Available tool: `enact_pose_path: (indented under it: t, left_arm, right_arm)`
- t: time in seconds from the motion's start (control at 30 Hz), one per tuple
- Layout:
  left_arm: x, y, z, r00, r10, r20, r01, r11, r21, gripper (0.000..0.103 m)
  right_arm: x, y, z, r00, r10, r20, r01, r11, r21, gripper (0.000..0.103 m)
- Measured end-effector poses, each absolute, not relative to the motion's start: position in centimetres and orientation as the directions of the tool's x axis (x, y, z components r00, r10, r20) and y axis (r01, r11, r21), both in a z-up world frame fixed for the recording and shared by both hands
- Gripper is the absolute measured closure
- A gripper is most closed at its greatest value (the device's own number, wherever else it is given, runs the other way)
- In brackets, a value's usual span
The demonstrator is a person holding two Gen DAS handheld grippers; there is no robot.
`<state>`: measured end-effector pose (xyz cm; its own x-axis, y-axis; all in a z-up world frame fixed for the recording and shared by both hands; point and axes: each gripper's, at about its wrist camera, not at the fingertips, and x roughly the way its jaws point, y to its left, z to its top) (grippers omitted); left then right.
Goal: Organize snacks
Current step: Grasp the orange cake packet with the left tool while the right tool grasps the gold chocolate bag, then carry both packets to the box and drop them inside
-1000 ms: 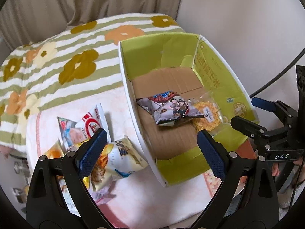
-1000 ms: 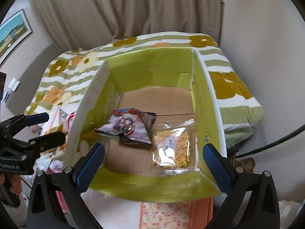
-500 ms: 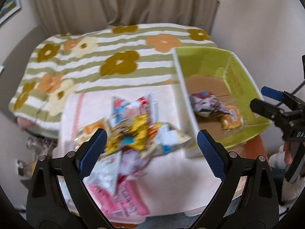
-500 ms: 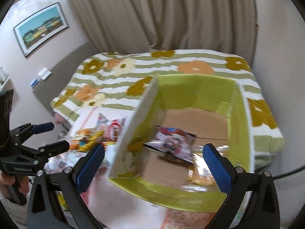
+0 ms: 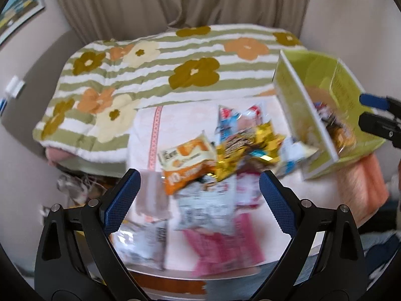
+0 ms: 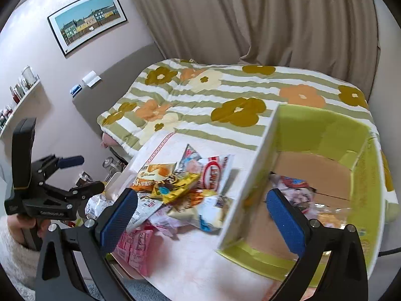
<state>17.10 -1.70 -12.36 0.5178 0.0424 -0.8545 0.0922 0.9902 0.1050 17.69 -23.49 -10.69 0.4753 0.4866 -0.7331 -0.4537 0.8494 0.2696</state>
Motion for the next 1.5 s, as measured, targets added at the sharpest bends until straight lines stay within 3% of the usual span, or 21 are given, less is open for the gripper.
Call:
enact_pose_path:
  t: [0.43,0.87,1.33,1.47,1.5]
  left_arm:
    - [24.4,2.7,-19.6,0.31,-0.131,-0.942,0.498,0.866,0.044,0.008]
    - [29.0,3.8,-26.8,0.173,-0.228,-0.958,0.683,0.729,-0.051,0.008]
    - [30.2,2.4,-30.7,0.091,-0.27,-0.958,0.728,0.675,-0.121,0.008]
    - [30.0,2.1,-31.0,0.078,-0.29,-0.954,0.73,0.668,-0.144,0.031]
    - [30.0,2.1,-31.0,0.08,-0.292,-0.953,0.731,0.667,-0.143,0.032]
  right_arm:
    - [19.3,-15.7,-15.6,0.447,0.364,-0.817,-0.226,0.93,0.29,0.001]
    - [20.0,-10.8,-20.0,0.541,0.163,-0.825,-0.051,0.986,0.161,0.001]
    - [20.8,-8.5,-21.6,0.604,0.027,-0.797,-0.074,0.997,-0.022,0.037]
    - [20.7,-8.6,-21.5,0.616,0.036,-0.787,-0.087,0.996,-0.023,0.044]
    - [20.6,-8.7,-21.5,0.619,0.04,-0.785,-0.084,0.996,-0.016,0.046]
